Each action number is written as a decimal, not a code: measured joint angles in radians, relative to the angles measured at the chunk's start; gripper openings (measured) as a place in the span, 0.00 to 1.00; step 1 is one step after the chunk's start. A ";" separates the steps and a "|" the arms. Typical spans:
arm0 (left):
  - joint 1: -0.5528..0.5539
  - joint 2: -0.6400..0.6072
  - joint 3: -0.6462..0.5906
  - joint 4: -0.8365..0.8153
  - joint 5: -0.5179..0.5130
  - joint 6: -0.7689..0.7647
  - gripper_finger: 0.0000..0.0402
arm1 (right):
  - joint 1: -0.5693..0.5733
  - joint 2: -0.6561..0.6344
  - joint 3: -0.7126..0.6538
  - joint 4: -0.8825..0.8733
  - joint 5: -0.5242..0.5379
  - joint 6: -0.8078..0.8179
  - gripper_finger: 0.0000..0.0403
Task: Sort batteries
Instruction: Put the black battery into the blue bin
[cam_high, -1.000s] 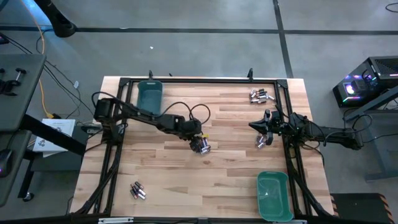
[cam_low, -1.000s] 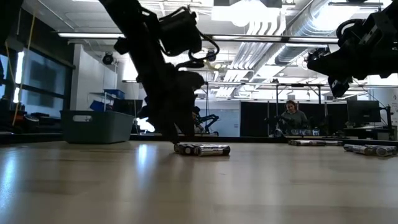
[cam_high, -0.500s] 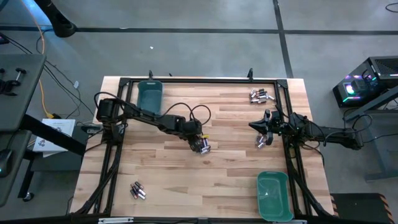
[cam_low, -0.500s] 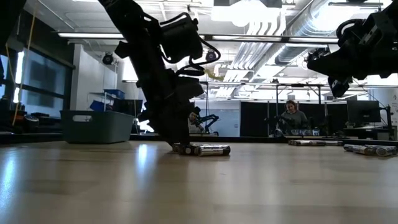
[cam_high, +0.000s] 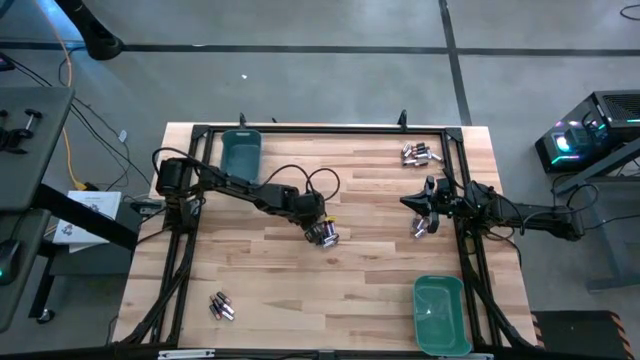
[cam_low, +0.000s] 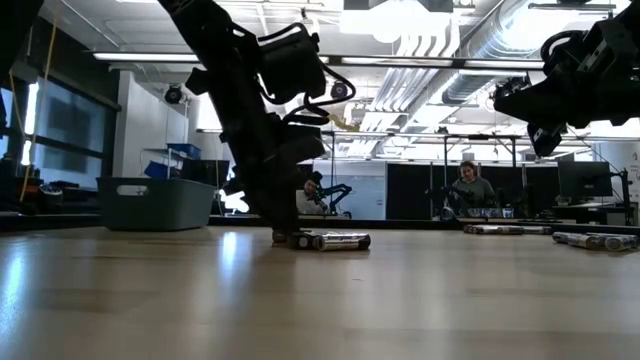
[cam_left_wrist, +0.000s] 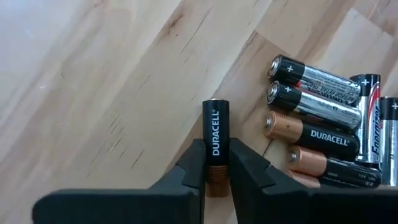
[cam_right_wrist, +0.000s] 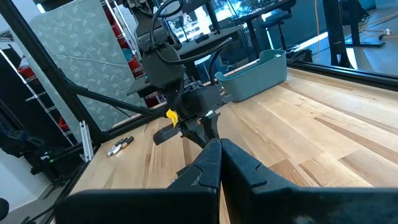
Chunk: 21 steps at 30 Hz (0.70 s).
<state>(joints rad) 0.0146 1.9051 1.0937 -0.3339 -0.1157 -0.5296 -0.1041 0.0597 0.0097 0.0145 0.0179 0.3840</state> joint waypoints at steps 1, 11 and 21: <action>0.002 -0.008 -0.001 -0.004 0.002 0.000 0.08 | 0.000 0.000 0.000 0.000 0.000 0.000 0.00; 0.035 -0.230 0.051 -0.087 -0.007 -0.116 0.08 | 0.000 0.000 0.000 0.000 0.000 0.000 0.00; 0.151 -0.491 0.305 -0.557 -0.316 -0.200 0.08 | 0.000 0.000 0.000 0.000 0.000 0.000 0.00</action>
<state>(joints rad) 0.1652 1.4138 1.3986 -0.8908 -0.4314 -0.7295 -0.1041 0.0599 0.0097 0.0147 0.0181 0.3840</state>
